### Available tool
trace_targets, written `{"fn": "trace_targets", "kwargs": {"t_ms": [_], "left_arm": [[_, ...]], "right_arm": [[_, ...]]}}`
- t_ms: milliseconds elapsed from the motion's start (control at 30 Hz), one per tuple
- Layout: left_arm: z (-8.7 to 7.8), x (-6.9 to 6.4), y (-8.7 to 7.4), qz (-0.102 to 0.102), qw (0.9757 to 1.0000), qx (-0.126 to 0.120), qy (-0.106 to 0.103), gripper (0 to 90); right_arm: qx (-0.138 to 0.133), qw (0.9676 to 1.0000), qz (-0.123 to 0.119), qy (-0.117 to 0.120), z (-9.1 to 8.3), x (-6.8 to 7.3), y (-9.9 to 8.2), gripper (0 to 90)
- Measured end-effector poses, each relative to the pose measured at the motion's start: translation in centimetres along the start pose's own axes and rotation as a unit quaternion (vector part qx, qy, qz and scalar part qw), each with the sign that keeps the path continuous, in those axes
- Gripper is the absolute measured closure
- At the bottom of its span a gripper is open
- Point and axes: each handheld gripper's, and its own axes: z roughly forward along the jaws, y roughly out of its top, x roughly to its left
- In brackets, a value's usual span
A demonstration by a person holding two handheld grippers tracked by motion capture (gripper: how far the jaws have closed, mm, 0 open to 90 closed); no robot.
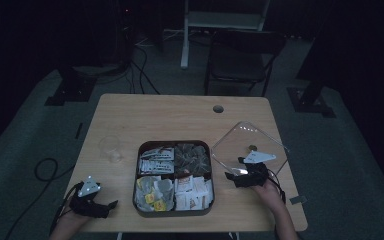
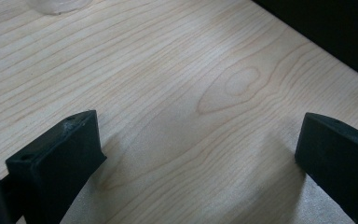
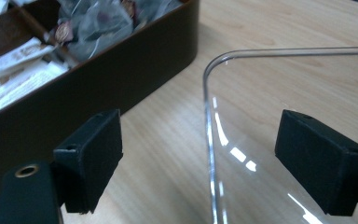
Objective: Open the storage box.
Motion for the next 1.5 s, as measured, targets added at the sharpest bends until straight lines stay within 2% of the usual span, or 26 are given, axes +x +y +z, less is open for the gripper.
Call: {"fn": "trace_targets", "kwargs": {"t_ms": [100, 167, 367, 533, 633, 700, 767, 833, 900, 1100, 1233, 1500], "left_arm": [[0.0, 0.0, 0.0, 0.0, 1.0, 0.0, 0.0, 1.0], [0.0, 0.0, 0.0, 0.0, 1.0, 0.0, 0.0, 1.0], [0.0, 0.0, 0.0, 0.0, 1.0, 0.0, 0.0, 1.0], [0.0, 0.0, 0.0, 0.0, 1.0, 0.0, 0.0, 1.0], [0.0, 0.0, 0.0, 0.0, 1.0, 0.0, 0.0, 1.0], [0.0, 0.0, 0.0, 0.0, 1.0, 0.0, 0.0, 1.0], [0.0, 0.0, 0.0, 0.0, 1.0, 0.0, 0.0, 1.0], [0.0, 0.0, 0.0, 0.0, 1.0, 0.0, 0.0, 1.0], [0.0, 0.0, 0.0, 0.0, 1.0, 0.0, 0.0, 1.0], [0.0, 0.0, 0.0, 0.001, 1.0, 0.0, 0.0, 1.0], [0.0, 0.0, 0.0, -0.001, 1.0, 0.0, 0.0, 1.0], [-0.1, -0.1, -0.1, -0.003, 1.0, -0.001, 0.002, 1.0]], "right_arm": [[0.004, 1.0, -0.003, 0.005, 0.0, 0.4, -0.2, 14.5], [-0.002, 0.9999, -0.004, 0.016, 0.1, 0.9, -0.4, 14.5], [0.008, 0.9993, -0.025, 0.028, 0.4, 2.3, -0.9, 14.5], [0.031, 0.998, -0.032, 0.045, 0.8, 3.3, -1.4, 14.5], [0.032, 0.9975, -0.033, 0.053, 1.0, 3.7, -1.8, 14.5], [0.033, 0.9974, -0.033, 0.055, 1.1, 3.8, -1.9, 14.5], [0.043, 0.9968, -0.045, 0.049, 1.2, 4.1, -2.3, 14.5], [0.049, 0.9964, -0.048, 0.05, 1.4, 4.3, -2.5, 14.5], [0.05, 0.9962, -0.046, 0.053, 1.4, 4.4, -2.8, 14.5], [0.049, 0.9958, -0.062, 0.046, 1.1, 4.5, -3.3, 14.3], [0.059, 0.9952, -0.063, 0.046, 1.1, 4.7, -3.7, 13.7], [0.058, 0.9958, -0.059, 0.038, 1.0, 4.8, -3.9, 13.6]]}}
